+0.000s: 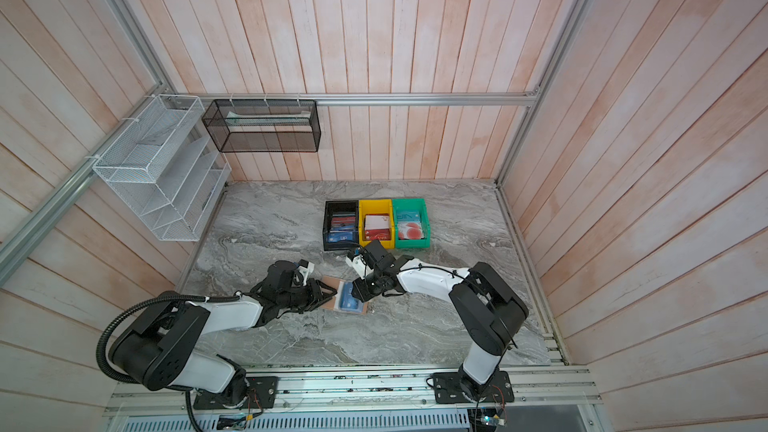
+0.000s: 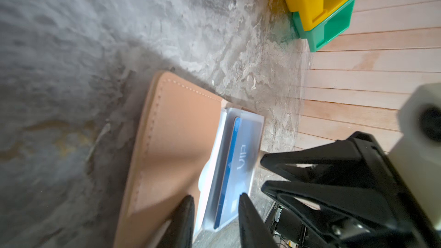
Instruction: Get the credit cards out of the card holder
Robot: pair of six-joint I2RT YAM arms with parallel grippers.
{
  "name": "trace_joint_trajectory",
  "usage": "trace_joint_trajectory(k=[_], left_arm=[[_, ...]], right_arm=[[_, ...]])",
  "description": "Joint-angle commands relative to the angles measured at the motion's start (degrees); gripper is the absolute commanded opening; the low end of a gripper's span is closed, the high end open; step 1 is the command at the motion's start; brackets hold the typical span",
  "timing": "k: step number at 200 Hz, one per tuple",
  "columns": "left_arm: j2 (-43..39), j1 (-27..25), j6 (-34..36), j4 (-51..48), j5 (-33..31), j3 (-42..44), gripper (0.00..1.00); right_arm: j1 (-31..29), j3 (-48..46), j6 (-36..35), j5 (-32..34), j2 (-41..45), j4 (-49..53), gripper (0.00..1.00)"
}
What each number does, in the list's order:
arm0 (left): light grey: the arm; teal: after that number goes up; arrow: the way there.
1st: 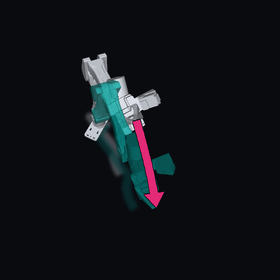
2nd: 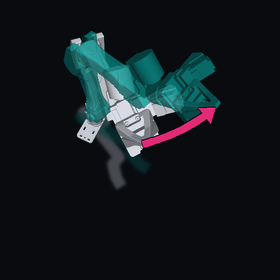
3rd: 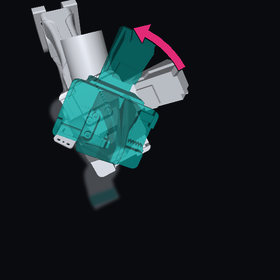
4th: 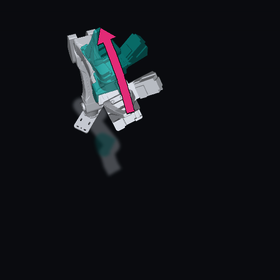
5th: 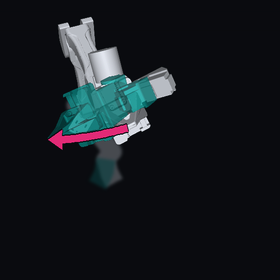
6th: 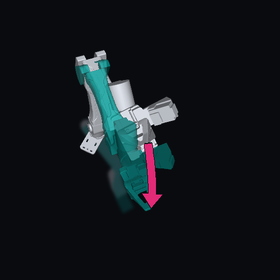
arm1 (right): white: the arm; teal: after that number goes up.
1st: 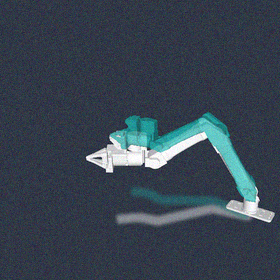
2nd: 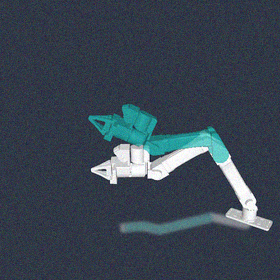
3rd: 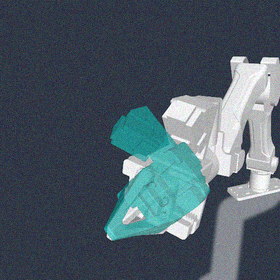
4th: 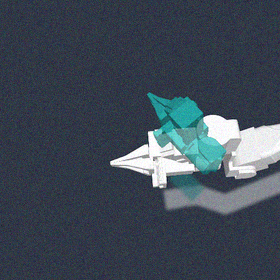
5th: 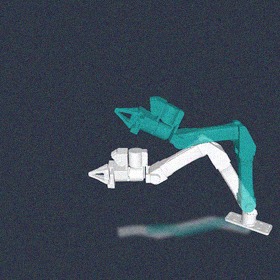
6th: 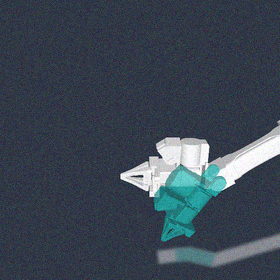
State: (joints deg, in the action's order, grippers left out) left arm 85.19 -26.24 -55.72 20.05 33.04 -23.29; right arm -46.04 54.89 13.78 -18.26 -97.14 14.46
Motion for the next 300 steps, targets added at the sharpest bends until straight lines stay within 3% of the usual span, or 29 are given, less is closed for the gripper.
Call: trace_joint_trajectory(k=[1,124,300], left_arm=[[0.01,0.31,0.7,0.87,0.9,-1.19,0.34],[2.3,0.31,0.79,2.94,1.81,-1.15,0.33],[10.85,0.31,1.14,6.49,4.84,-4.51,0.27]], right_arm=[[0.19,-0.66,0.13,3.71,2.44,3.39,0.24],[-0.36,1.35,0.1,5.36,-4.93,3.21,0.21],[-0.69,1.8,-0.08,4.4,-6.56,3.25,0.2]])
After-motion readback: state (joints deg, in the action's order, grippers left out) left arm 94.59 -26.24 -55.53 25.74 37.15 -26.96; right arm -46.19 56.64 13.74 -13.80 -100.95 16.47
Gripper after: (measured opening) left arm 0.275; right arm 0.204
